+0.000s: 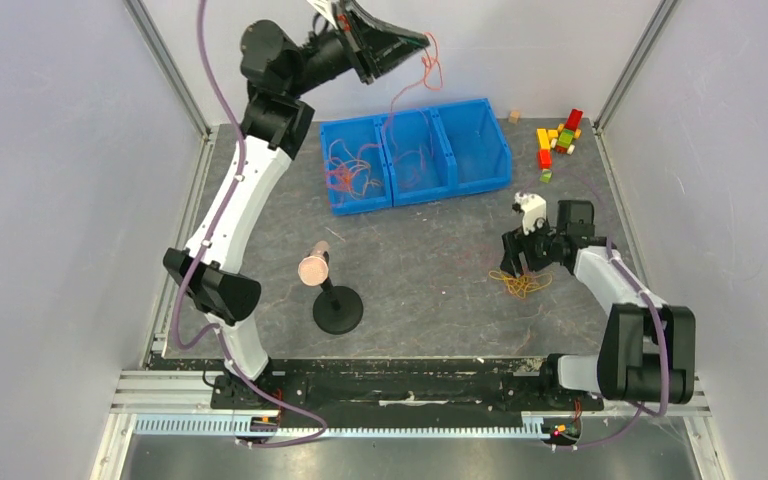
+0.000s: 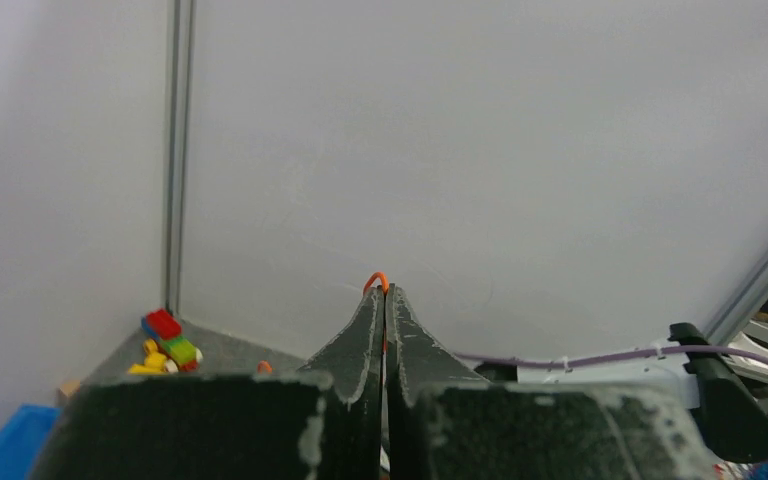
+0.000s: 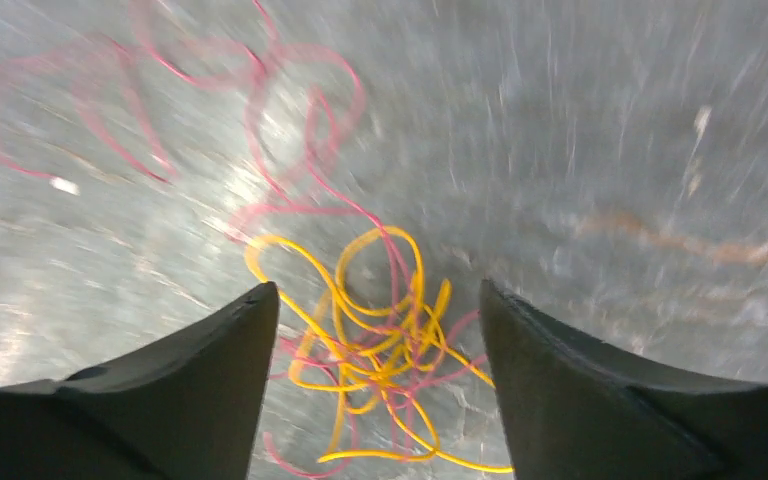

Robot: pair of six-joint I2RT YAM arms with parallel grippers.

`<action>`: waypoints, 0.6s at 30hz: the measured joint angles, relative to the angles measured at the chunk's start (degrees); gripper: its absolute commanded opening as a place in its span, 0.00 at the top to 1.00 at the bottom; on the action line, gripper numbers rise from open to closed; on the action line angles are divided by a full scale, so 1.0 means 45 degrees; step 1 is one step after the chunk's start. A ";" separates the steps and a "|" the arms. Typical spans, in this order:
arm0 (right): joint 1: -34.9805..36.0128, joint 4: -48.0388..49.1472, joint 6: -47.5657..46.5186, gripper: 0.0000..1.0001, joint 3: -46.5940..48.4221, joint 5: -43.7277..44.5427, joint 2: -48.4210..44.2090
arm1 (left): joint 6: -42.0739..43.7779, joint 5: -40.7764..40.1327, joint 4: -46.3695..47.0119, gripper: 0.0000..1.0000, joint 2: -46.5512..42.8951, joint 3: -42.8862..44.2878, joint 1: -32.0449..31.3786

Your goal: Untangle the cables

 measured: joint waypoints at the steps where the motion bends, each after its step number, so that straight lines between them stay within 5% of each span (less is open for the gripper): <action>1: 0.0005 -0.0248 0.0107 0.13 0.0301 -0.0481 -0.0243 | -0.0034 0.0083 0.0044 0.98 -0.0015 -0.0403 -0.0073; 8: 0.0180 0.0743 0.1481 0.02 0.2963 -0.3730 -0.1569 | -0.0253 0.0287 0.0083 0.98 0.0034 -0.1015 -0.0296; 16: 0.2302 0.6261 0.3609 0.02 0.1234 -0.4624 -0.2584 | -0.1224 0.0481 0.1248 0.98 0.0078 -0.0359 -0.0767; 18: 0.3254 0.7839 0.3721 0.15 0.0393 -0.3915 -0.2608 | -0.1608 0.0665 0.1739 0.98 0.0223 -0.0267 -0.1044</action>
